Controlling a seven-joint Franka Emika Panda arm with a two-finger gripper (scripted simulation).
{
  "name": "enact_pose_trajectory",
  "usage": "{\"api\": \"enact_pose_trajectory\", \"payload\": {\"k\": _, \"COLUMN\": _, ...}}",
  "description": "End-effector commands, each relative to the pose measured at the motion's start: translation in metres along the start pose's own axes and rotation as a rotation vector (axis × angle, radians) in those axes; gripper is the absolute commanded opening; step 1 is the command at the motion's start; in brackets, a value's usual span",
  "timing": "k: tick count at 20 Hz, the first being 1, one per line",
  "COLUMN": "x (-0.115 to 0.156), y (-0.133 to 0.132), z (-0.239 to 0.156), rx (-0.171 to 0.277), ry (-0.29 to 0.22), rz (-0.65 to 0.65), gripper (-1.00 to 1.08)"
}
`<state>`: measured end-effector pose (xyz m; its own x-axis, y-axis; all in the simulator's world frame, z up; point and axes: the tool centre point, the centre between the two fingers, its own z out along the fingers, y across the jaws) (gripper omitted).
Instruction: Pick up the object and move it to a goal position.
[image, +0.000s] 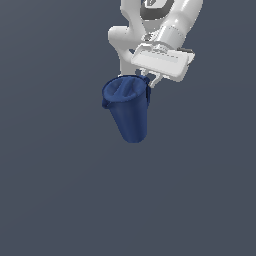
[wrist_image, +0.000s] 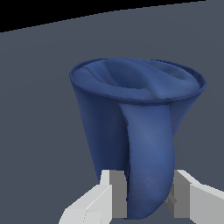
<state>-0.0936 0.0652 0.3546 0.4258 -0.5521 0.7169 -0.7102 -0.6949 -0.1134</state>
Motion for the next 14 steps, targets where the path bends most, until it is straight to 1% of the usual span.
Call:
{"api": "enact_pose_trajectory", "payload": {"k": 1, "x": 0.014, "y": -0.006, "z": -0.013, "rx": 0.002, "ry": 0.002, "rz": 0.001, "gripper": -1.00}}
{"api": "enact_pose_trajectory", "payload": {"k": 7, "x": 0.037, "y": -0.016, "z": -0.032, "rx": 0.002, "ry": 0.004, "rz": 0.000, "gripper": -1.00}}
{"api": "enact_pose_trajectory", "payload": {"k": 14, "x": 0.045, "y": -0.020, "z": -0.039, "rx": 0.002, "ry": 0.006, "rz": 0.000, "gripper": -1.00}}
